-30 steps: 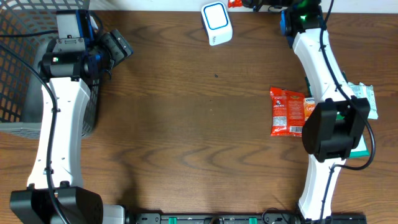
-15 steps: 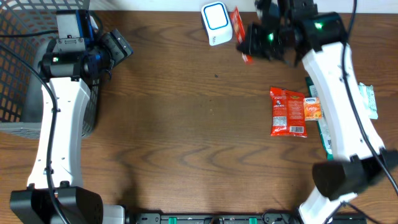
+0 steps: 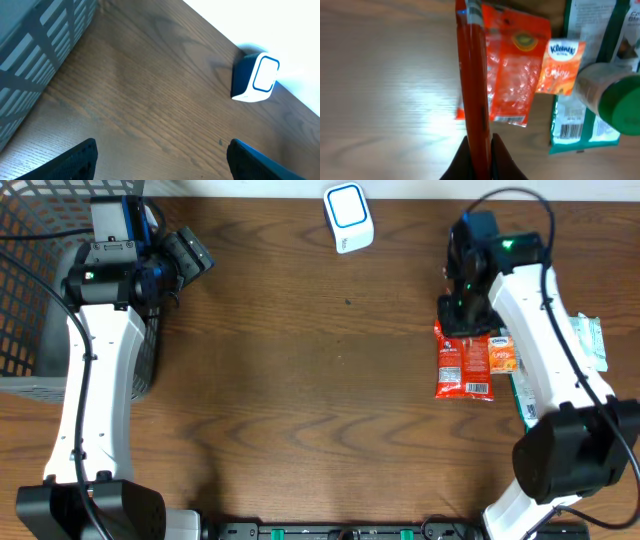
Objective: Scan the item barcode
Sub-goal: 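Carry the stick right and lay it beside the Hacks bag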
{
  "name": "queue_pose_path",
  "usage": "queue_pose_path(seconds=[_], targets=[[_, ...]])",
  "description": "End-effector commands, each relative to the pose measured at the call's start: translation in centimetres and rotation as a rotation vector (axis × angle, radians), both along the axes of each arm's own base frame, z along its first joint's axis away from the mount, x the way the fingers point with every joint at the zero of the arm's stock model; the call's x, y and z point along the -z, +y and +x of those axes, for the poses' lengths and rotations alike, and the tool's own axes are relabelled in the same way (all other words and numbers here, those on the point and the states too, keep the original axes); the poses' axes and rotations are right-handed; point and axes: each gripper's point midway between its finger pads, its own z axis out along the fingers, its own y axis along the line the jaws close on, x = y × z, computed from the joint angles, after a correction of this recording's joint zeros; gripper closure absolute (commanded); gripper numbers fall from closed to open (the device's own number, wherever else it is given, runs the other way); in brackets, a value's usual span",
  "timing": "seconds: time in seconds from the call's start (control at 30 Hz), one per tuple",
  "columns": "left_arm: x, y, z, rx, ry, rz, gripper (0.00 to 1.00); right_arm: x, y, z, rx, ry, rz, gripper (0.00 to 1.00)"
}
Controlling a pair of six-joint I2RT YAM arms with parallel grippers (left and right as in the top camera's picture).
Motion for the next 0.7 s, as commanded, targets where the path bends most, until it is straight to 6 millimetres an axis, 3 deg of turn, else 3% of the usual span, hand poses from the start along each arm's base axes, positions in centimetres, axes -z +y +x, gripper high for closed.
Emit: queue_pose_path(seconds=[0.0, 0.13, 0.23, 0.27, 0.4, 0.57, 0.67], targets=[[-0.3, 0.2, 0.0, 0.0, -0.01, 0.014, 0.17, 2.9, -2.9, -0.4, 0.015, 0.02, -0.112, 0.99], [-0.3, 0.2, 0.0, 0.0, -0.01, 0.014, 0.17, 5.7, -4.6, -1.0, 0.039, 0.027, -0.159, 0.98], [-0.3, 0.2, 0.0, 0.0, -0.01, 0.014, 0.17, 7.0, -5.1, -1.6, 0.045, 0.042, -0.161, 0.41], [-0.3, 0.2, 0.0, 0.0, -0.01, 0.014, 0.17, 7.3, -5.2, -1.7, 0.047, 0.045, -0.161, 0.32], [-0.3, 0.2, 0.0, 0.001, -0.009, 0.014, 0.17, 7.4, -5.4, -1.7, 0.048, 0.044, -0.16, 0.2], [-0.3, 0.2, 0.0, 0.001, -0.01, 0.015, 0.17, 6.4, -4.9, -0.5, 0.037, 0.006, -0.137, 0.17], [-0.3, 0.2, 0.0, 0.0, -0.01, 0.014, 0.17, 6.2, -4.2, 0.1, 0.035, -0.013, -0.093, 0.01]])
